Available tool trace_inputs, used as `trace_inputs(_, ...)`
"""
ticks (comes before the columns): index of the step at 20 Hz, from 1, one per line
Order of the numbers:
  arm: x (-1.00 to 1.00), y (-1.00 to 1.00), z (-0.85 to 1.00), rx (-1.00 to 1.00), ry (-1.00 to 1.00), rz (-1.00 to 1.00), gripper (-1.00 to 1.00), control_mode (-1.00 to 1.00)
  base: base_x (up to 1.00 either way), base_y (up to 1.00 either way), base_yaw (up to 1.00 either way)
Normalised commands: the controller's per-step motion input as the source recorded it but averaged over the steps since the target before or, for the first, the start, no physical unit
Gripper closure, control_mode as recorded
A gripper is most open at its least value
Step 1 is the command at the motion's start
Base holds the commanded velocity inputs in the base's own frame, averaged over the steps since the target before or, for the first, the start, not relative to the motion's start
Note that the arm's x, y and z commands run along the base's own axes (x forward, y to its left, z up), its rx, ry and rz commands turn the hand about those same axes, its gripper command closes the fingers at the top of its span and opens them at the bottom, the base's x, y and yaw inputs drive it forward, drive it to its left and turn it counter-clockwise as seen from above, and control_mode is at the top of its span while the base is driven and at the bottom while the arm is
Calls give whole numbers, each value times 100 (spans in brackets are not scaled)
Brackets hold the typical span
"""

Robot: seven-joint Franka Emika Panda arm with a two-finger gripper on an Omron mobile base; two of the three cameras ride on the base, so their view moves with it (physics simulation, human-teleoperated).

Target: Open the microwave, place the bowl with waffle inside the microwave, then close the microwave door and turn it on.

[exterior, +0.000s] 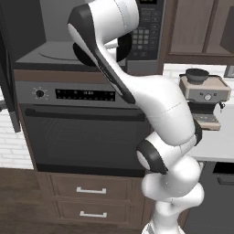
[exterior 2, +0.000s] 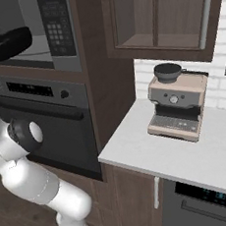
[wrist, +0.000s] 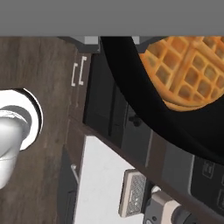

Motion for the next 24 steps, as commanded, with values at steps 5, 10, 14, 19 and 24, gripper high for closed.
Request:
trace_inputs(5,46,-2,-14,4,-5,7,100,-100,0,0,0)
trace_inputs(10,51,0,-1,1,-6,6,100,-100,0,0,0)
trace_inputs(14,61,0,-21,0,0,4,100,-100,0,0,0)
trace_inputs(19,63,0,-23,0,0,4,100,-100,0,0,0)
trace_inputs(24,60,0,-2,0,0,3,100,-100,0,0,0)
